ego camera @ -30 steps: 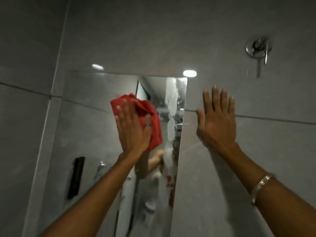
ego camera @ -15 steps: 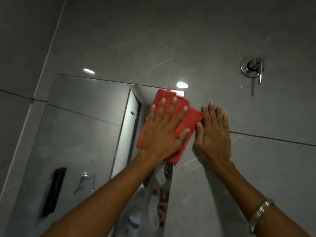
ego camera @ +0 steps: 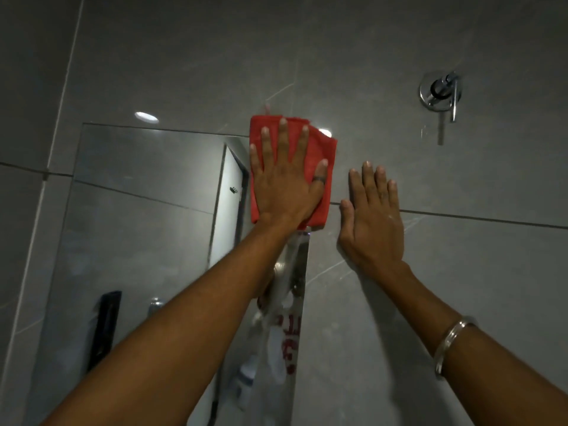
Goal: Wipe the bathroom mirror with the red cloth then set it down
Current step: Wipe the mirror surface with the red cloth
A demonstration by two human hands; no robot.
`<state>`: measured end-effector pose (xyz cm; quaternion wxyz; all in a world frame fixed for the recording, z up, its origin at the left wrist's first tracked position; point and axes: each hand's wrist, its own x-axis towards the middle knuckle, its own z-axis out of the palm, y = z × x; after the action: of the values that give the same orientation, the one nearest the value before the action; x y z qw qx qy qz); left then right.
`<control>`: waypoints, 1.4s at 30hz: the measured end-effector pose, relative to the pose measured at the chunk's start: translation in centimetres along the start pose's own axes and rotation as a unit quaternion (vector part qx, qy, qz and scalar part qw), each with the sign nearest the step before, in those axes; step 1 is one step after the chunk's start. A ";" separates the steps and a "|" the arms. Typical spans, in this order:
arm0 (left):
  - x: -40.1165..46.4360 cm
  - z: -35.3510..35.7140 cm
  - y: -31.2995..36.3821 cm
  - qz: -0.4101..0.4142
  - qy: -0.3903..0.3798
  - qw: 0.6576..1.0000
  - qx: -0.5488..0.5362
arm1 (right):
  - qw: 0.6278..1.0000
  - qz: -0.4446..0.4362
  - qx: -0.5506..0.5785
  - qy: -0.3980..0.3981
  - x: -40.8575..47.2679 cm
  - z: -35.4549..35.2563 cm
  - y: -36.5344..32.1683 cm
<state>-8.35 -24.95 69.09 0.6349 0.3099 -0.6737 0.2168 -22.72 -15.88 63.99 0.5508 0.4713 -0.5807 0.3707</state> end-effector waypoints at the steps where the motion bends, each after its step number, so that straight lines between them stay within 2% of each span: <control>1: 0.5 0.0 0.3 -0.007 0.003 1.000 0.002 | 1.000 -0.002 -0.007 -0.003 0.1 0.0 0.0; 5: -1.0 0.2 0.2 0.007 0.008 1.000 -0.008 | 0.999 0.000 -0.033 -0.009 -0.2 -0.1 -0.2; 11: -9.3 0.6 -0.3 0.009 -0.007 1.000 -0.026 | 1.000 0.017 -0.007 -0.013 -5.6 0.2 -1.0; 19: -27.1 2.4 -0.9 0.004 -0.058 0.998 -0.032 | 0.998 -0.049 -0.020 -0.028 -14.5 1.6 -1.8; 25: -40.4 3.5 -2.4 0.030 -0.041 0.998 -0.030 | 0.998 -0.026 -0.046 -0.035 -17.9 2.1 -2.2; 31: -50.8 3.4 -4.1 0.026 -0.093 0.995 -0.034 | 0.997 -0.023 -0.059 -0.032 -18.4 2.7 -1.9; 37: -49.1 2.3 -3.8 -0.009 -0.135 0.990 -0.043 | 0.996 -0.022 -0.034 -0.075 -18.2 1.3 -2.4; 42: -34.9 2.0 -2.7 0.007 -0.118 0.993 -0.009 | 0.994 -0.058 0.043 -0.081 -14.6 -0.8 -1.4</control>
<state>-7.86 -23.28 34.10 0.5525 0.3232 -0.7477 0.1769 -21.88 -13.47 49.50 0.5019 0.5554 -0.5787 0.3237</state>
